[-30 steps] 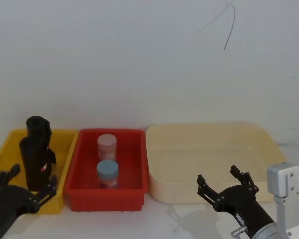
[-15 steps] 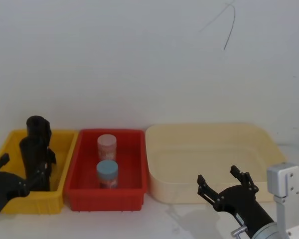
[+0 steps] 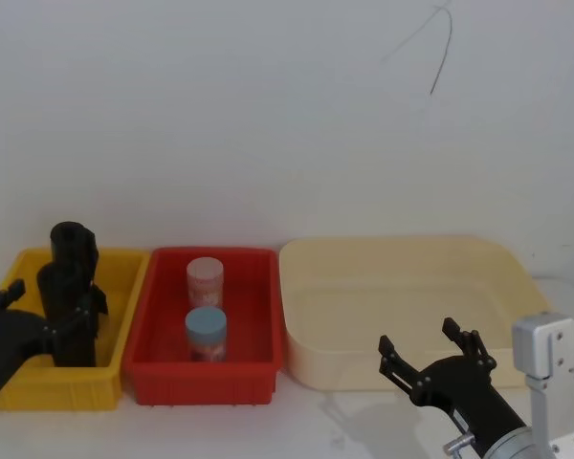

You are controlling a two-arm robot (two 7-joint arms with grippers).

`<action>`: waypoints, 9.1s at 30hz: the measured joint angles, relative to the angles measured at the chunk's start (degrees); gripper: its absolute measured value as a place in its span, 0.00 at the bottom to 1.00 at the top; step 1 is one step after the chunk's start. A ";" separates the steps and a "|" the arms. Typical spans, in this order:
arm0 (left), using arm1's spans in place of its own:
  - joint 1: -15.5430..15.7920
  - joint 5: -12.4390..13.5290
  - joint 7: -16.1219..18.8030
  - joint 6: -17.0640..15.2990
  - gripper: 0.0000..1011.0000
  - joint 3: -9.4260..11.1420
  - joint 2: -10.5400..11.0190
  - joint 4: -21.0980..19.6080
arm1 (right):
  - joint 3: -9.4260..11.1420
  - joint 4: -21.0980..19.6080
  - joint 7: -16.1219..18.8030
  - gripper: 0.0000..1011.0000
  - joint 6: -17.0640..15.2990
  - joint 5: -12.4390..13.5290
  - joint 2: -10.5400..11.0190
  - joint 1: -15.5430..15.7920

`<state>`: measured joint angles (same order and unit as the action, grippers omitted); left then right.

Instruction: Pick up the garbage bag with the one hand and transfer it to the other hand.

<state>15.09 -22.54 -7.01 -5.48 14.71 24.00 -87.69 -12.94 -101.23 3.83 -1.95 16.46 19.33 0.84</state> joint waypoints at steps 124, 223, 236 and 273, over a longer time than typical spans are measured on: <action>24.00 -10.81 -15.39 -10.89 0.37 7.60 -13.37 6.98 | -8.34 7.97 9.48 0.99 -10.50 -0.73 -4.55 -19.89; 22.28 -12.22 -14.19 -11.51 0.99 6.48 -13.03 4.45 | -3.76 27.38 -1.70 0.58 -8.68 -5.61 -19.52 -31.51; 17.67 -13.65 -9.59 -12.35 0.99 3.69 -11.87 -1.94 | 1.11 29.83 -4.83 0.58 -11.31 -4.51 -19.23 -32.09; 12.52 -12.96 -3.13 -11.89 0.99 0.94 -9.89 -8.45 | 1.94 17.59 2.38 0.99 -9.31 -6.32 -12.72 -21.84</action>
<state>27.61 -35.50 -10.13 -17.37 15.65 14.11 -96.14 -11.00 -83.64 6.20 -11.26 10.14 6.61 -21.00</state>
